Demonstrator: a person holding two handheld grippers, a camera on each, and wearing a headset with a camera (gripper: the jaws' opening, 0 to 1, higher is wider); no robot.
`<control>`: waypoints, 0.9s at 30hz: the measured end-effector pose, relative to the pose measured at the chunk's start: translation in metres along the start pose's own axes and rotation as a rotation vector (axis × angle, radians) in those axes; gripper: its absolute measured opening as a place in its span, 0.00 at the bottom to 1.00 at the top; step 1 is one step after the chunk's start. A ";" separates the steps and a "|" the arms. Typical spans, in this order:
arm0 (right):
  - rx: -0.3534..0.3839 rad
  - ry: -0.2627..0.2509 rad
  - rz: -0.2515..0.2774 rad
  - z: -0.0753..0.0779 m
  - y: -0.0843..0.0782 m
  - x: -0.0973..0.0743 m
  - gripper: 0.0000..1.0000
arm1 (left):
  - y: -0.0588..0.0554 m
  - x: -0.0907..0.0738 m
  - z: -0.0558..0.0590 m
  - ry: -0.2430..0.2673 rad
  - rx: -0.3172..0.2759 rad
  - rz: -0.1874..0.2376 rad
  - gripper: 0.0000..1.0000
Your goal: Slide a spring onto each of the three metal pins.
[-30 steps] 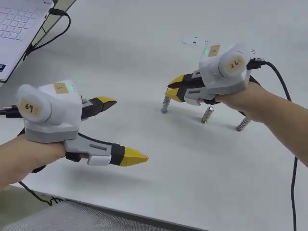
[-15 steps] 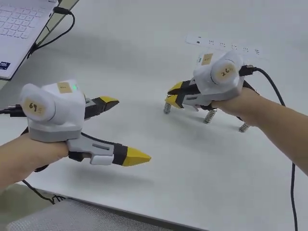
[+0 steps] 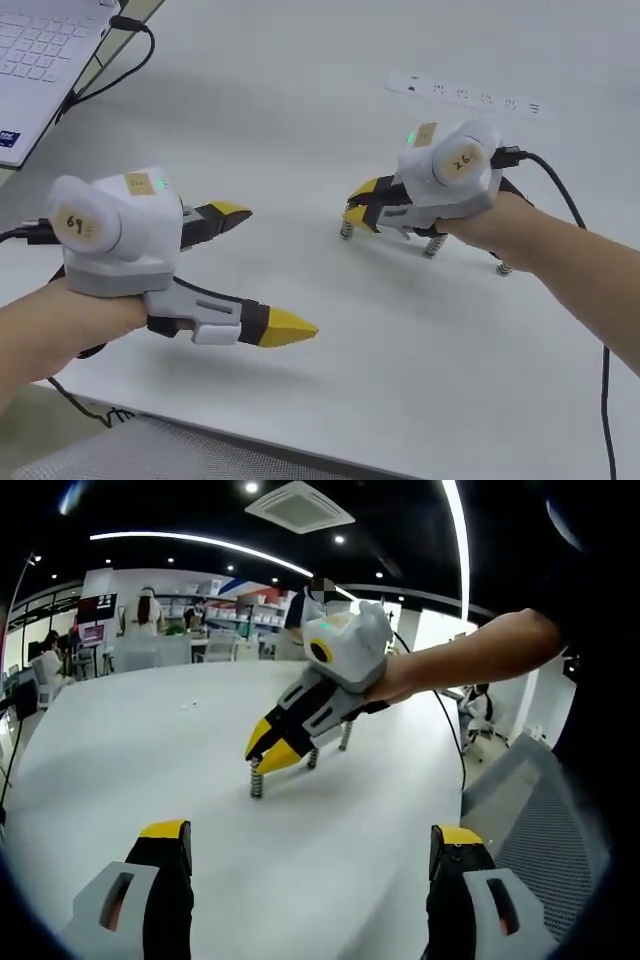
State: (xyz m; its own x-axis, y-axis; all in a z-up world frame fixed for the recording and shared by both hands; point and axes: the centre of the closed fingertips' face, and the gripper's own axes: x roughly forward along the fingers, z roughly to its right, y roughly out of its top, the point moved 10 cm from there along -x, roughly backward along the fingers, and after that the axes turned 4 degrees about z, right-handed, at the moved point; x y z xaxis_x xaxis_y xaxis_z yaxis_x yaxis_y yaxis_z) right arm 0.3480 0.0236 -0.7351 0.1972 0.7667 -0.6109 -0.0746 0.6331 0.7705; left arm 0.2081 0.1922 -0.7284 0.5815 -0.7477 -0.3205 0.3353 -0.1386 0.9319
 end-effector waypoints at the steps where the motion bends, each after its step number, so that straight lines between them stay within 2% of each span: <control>1: 0.001 0.001 -0.002 0.000 0.000 0.000 0.09 | 0.000 0.000 0.000 0.000 0.001 0.000 0.97; 4: 0.011 0.003 0.005 0.003 -0.001 0.001 0.09 | 0.002 0.000 0.000 -0.002 0.002 0.003 0.97; 7: 0.035 -0.012 0.034 0.004 0.002 -0.003 0.09 | 0.004 0.000 0.000 -0.001 0.004 0.006 0.97; 11: 0.040 -0.030 0.064 0.003 0.009 -0.010 0.17 | 0.006 0.002 0.000 -0.001 0.007 0.005 0.97; 13: 0.066 -0.036 0.085 0.005 0.009 -0.014 0.19 | 0.008 0.002 0.000 -0.003 0.008 0.010 0.97; 18: 0.106 -0.061 0.131 0.000 0.010 -0.029 0.23 | 0.013 0.004 0.000 0.001 0.009 0.017 0.96; 23: 0.130 -0.079 0.143 -0.007 0.005 -0.044 0.30 | 0.017 0.008 0.001 -0.003 0.015 0.018 0.96; 27: 0.162 -0.094 0.175 -0.014 0.003 -0.058 0.34 | 0.020 0.011 0.003 -0.008 0.021 0.021 0.97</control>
State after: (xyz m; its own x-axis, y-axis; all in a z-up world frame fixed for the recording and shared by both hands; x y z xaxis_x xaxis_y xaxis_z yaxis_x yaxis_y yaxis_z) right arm 0.3225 -0.0178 -0.7002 0.2860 0.8451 -0.4516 0.0403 0.4603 0.8869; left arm 0.2186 0.1795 -0.7130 0.5826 -0.7555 -0.2997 0.3072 -0.1367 0.9418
